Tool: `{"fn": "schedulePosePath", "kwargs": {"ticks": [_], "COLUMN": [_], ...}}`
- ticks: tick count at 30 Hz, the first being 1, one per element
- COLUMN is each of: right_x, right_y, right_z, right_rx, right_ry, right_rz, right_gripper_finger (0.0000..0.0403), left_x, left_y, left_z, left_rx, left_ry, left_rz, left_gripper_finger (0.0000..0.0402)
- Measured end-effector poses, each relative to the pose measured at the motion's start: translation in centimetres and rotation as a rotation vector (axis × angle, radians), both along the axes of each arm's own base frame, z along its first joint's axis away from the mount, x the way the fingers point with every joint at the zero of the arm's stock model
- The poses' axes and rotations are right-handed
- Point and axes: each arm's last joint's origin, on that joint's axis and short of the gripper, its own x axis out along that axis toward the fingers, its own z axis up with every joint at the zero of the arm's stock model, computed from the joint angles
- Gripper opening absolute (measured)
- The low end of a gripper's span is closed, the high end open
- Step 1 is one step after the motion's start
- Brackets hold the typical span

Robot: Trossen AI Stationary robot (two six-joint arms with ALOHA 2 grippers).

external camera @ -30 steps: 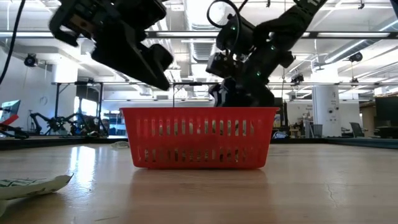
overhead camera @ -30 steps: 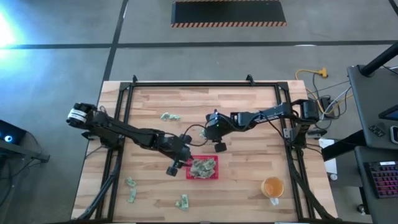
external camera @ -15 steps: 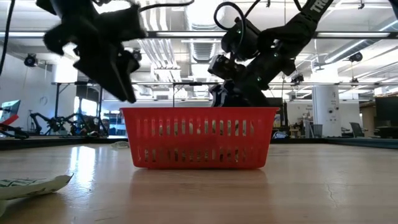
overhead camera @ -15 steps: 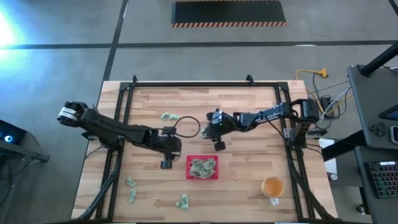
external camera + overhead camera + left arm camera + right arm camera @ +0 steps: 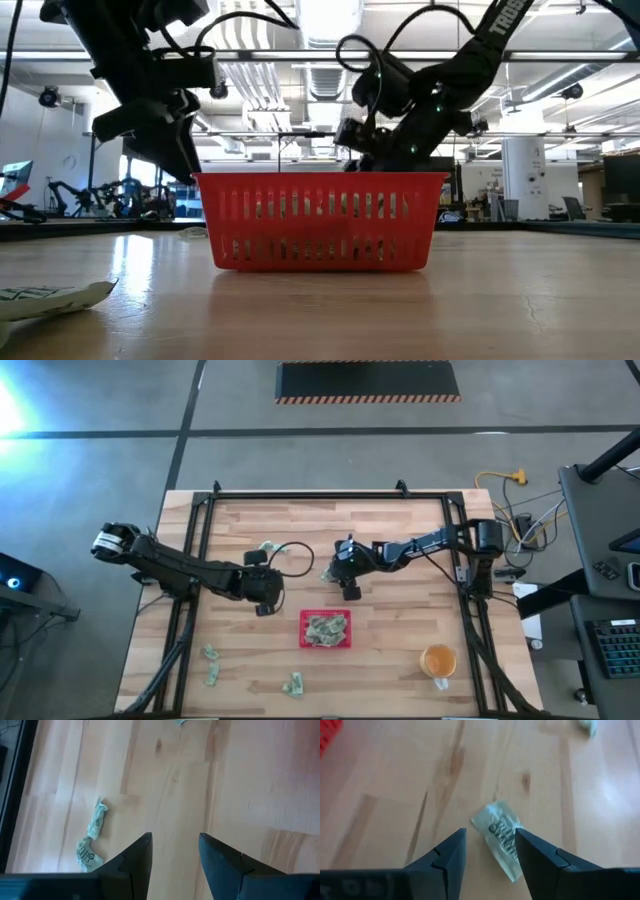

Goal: Pick and place Stevia / Truvia into bins
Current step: Put the white stevia packet into the red bin

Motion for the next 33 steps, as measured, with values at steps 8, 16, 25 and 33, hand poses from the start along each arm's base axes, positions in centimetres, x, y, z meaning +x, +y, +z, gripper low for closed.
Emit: {"fn": "schedulePosePath", "kwargs": {"ticks": [8,16,25,33], "right_x": [-0.1,-0.3,-0.5,-0.5], "right_y": [-1.3,-1.8,-1.8,-1.7], "right_z": [-0.5,-0.5,-0.7,0.9], "right_rx": [-0.017,0.004,-0.004,-0.004], "right_ry": [0.018,0.030,0.052,0.020], "right_rz": [-0.127,-0.159,-0.137,-0.143], "right_gripper_finger": [0.0180,0.0151,0.0037,0.0010], "left_x": [-0.1,-0.1,-0.1,-0.1], "left_y": [0.0,0.1,0.0,0.0], "left_z": [0.1,0.1,0.2,0.2], "left_rx": [0.005,0.008,0.008,0.007], "left_ry": [-0.003,0.005,0.002,0.002], "left_rz": [0.002,0.003,0.004,0.004], "left_gripper_finger": [0.0144,0.0144,0.0144,0.0144]}}
